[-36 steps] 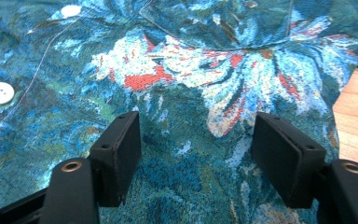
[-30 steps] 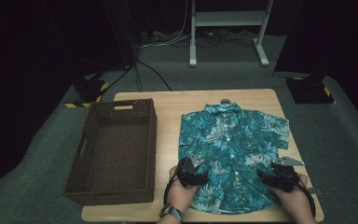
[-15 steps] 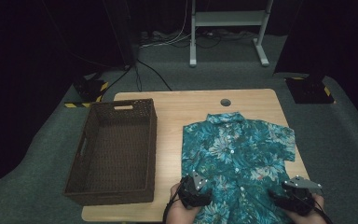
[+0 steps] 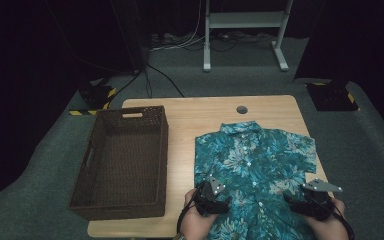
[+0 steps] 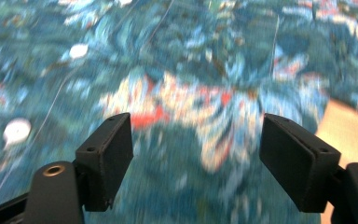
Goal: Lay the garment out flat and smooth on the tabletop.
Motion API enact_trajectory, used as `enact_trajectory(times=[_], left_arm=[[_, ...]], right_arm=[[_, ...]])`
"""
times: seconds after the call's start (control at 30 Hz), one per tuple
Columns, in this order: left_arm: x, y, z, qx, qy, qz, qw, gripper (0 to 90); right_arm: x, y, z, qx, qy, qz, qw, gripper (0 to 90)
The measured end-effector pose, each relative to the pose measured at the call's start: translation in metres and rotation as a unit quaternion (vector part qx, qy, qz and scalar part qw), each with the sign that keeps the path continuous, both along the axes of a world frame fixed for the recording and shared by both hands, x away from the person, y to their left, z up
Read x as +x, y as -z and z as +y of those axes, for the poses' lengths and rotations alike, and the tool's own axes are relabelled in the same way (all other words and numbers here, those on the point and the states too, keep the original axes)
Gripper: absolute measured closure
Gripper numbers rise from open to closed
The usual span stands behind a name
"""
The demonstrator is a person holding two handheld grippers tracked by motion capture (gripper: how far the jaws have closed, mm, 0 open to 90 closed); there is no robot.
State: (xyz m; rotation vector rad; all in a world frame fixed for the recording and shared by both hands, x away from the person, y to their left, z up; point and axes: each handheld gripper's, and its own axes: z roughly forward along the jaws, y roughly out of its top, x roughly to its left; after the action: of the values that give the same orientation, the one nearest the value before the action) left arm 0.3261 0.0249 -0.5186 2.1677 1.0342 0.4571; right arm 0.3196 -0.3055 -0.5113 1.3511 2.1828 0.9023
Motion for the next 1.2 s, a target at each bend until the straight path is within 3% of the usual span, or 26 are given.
enact_trajectory(times=[0.13, 0.33, 0.47, 0.67, 0.83, 0.9, 1.07, 1.2], left_arm=[[0.015, -0.01, 0.003, -0.003, -0.01, 0.002, 0.9999, 23.0], [0.041, -0.021, 0.01, -0.004, -0.034, -0.003, 0.9994, 24.4], [0.058, -0.024, 0.012, -0.015, -0.054, 0.006, 0.9984, 33.1], [0.084, -0.021, 0.009, -0.004, -0.076, 0.01, 0.9971, 45.8], [0.104, -0.018, 0.005, 0.005, -0.087, 0.006, 0.9961, 46.5], [0.11, -0.016, 0.005, 0.004, -0.093, 0.014, 0.9955, 46.3], [0.124, -0.014, 0.001, 0.013, -0.101, 0.005, 0.9948, 47.8], [0.131, -0.008, -0.001, 0.014, -0.113, 0.013, 0.9934, 51.2]], right_arm=[[0.014, 0.001, 0.006, 0.006, -0.001, -0.003, 1.0, 28.6], [0.017, 0.013, 0.004, 0.009, 0.005, -0.005, 0.9999, 29.4], [0.016, 0.017, 0.002, 0.004, 0.003, -0.001, 1.0, 29.6], [0.013, 0.022, 0.003, 0.006, -0.002, 0.011, 0.9999, 28.8], [0.011, 0.022, 0.004, -0.001, -0.005, 0.009, 0.9999, 28.6], [0.012, 0.023, 0.004, 0.0, -0.006, 0.008, 0.9999, 28.4], [0.012, 0.023, 0.004, 0.001, -0.007, 0.007, 1.0, 28.4], [0.012, 0.023, 0.004, 0.002, -0.008, 0.004, 1.0, 28.4]])
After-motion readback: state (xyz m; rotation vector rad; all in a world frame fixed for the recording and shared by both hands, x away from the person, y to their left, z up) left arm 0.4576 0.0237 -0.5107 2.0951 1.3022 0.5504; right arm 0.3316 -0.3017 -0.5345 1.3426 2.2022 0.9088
